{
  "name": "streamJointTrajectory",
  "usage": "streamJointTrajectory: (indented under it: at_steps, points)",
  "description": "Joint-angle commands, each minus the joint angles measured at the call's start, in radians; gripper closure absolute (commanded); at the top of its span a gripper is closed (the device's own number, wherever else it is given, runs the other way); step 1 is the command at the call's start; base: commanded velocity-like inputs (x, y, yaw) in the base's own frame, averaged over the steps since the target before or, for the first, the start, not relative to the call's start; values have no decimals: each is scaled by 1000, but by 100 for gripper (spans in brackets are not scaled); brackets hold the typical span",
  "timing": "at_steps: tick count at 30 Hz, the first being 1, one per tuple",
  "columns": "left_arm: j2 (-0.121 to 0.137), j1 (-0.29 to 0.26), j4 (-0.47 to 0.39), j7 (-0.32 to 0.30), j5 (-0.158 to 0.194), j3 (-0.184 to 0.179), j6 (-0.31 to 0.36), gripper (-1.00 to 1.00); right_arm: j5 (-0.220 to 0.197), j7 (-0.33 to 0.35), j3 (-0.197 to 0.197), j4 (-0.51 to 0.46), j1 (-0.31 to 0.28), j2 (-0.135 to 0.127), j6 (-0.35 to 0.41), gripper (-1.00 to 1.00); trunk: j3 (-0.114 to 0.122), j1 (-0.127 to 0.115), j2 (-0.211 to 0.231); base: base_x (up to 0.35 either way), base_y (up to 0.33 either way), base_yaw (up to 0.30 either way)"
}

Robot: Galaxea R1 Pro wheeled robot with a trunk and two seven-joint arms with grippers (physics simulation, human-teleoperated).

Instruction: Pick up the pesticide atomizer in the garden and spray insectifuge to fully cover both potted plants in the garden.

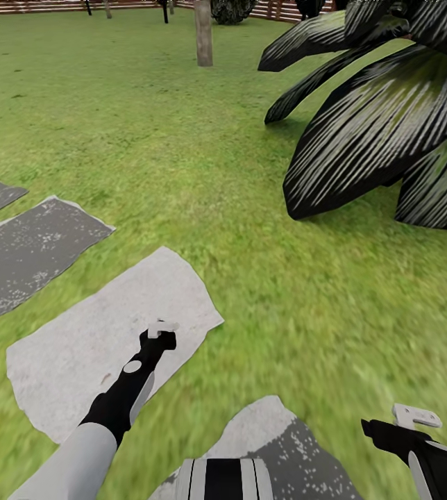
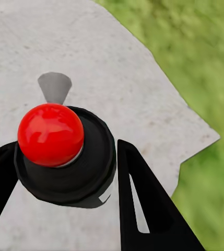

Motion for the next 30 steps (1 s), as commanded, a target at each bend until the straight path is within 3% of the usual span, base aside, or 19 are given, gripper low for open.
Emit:
streamJointTrajectory:
  at_steps: [1, 23, 30]
  points:
    - [0, 0, 1, 0, 1, -1, -3, 100, 1, 2, 0, -1, 0, 0, 5, -100, 1, 0, 0, 0, 0, 0]
    - [0, 1, 1, 0, 1, 0, -4, 100, 1, 2, 1, -1, 0, 1, 5, -100, 36, 0, 0, 0, 0, 0]
    - [0, 4, -1, 0, 1, 1, -5, 100, 1, 2, 1, -1, 0, 1, 5, -100, 48, 0, 0, 139, 193, 0]
